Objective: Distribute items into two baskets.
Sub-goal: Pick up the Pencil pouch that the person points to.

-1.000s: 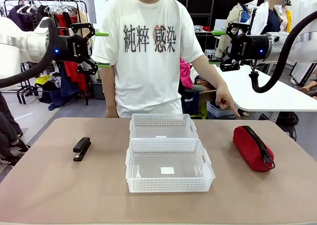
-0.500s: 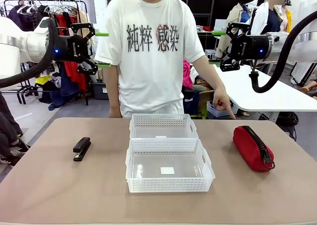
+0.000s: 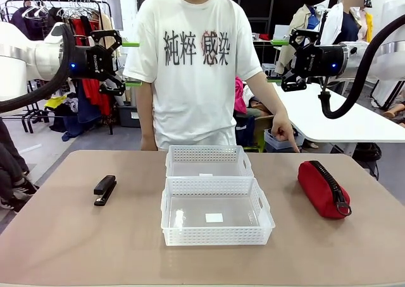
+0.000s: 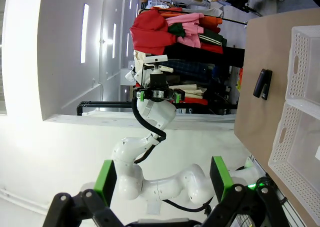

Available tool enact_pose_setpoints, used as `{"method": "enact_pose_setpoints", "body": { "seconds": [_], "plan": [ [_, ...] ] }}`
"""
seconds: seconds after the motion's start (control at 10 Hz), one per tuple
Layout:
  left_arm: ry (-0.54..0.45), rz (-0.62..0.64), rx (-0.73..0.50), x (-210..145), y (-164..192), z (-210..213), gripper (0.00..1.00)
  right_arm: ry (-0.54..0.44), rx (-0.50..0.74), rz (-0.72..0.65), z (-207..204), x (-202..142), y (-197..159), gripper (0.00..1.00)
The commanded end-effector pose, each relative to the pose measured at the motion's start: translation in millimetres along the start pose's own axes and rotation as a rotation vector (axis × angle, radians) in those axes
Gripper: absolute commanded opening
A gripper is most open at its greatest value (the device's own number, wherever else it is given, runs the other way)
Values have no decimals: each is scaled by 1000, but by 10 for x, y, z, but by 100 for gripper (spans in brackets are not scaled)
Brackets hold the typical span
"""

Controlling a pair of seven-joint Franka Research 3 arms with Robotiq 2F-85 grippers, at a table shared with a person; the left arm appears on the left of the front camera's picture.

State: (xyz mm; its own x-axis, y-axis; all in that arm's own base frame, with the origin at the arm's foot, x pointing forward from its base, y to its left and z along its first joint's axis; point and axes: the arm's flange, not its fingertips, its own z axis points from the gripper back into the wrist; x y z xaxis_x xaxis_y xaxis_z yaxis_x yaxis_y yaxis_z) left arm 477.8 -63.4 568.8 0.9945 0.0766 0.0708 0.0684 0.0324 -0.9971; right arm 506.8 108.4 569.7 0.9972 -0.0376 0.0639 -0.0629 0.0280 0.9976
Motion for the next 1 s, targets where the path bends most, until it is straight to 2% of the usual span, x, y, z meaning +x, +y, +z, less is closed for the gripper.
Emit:
{"method": "enact_pose_setpoints", "body": {
  "seconds": [0.0, 0.2, 0.5, 0.7, 0.9],
  "plan": [
    [-3, -4, -2, -5, -22, 13, 100, 41, -125, -30, -120, 117, 16, 100],
    [-3, -4, -2, -5, -22, 13, 100, 141, -402, -42, -182, 257, 192, 100],
    [-3, -4, -2, -5, -22, 13, 100, 146, -708, -37, -210, 337, 251, 100],
    [-3, -4, -2, -5, -22, 13, 100, 133, -880, -57, -77, 239, 149, 100],
    [-3, -4, -2, -5, -22, 13, 100, 122, -1016, -62, 119, 125, -142, 100]
  ]
}}
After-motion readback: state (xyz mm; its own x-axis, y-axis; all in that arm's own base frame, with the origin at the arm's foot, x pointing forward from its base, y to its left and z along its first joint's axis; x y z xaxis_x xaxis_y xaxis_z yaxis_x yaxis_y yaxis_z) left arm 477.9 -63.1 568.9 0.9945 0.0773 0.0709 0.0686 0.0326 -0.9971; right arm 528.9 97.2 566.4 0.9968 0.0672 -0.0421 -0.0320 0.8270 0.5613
